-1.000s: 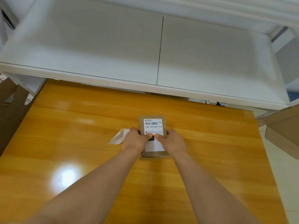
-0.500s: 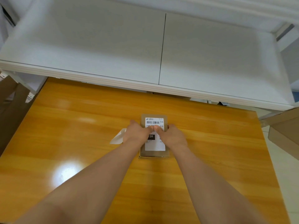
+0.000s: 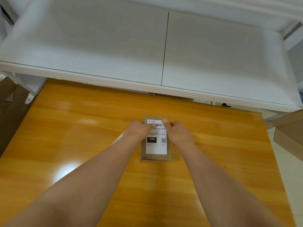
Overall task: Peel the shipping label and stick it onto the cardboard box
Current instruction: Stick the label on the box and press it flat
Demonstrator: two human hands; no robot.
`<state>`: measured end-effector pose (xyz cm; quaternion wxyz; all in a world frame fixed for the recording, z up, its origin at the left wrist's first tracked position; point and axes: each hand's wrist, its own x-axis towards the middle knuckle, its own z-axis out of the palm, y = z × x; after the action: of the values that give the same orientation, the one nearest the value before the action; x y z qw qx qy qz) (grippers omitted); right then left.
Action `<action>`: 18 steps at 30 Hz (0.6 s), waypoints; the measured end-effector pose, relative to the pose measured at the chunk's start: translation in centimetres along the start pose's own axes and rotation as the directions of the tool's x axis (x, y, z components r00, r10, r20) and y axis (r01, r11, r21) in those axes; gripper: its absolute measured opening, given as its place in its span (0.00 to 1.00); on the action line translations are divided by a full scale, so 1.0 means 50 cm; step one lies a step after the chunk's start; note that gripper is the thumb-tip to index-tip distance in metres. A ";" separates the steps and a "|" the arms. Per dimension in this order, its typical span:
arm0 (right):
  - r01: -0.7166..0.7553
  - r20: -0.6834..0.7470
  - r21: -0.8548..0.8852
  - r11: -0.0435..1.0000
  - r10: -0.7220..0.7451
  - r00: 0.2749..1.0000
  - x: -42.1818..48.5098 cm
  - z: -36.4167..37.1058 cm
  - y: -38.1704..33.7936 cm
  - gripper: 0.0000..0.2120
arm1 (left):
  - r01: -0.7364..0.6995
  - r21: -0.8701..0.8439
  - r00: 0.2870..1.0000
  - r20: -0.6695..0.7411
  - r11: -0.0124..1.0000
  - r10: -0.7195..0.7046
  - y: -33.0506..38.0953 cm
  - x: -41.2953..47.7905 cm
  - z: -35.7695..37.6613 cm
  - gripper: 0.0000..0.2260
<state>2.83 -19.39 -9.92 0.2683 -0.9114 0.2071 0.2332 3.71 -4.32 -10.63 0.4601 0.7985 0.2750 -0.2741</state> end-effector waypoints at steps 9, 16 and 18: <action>-0.017 -0.085 -0.042 0.999 0.014 0.996 0.010 0.010 -0.038 0.23 | -0.175 0.129 0.974 -0.123 0.976 0.191 0.020 0.002 0.029 0.21; -0.029 -0.080 0.013 0.999 0.030 0.996 0.020 0.009 -0.039 0.18 | -0.138 0.020 0.979 -0.150 0.990 0.139 0.017 0.008 0.026 0.13; -0.013 -0.083 0.018 1.000 0.015 0.996 0.022 0.007 -0.035 0.17 | -0.131 -0.034 0.982 -0.140 0.991 0.125 0.019 0.013 0.022 0.12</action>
<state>4.50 -18.11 -10.11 0.2659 -0.9165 0.2265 0.1950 4.62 -5.59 -11.02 0.4740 0.8213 0.2600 -0.1822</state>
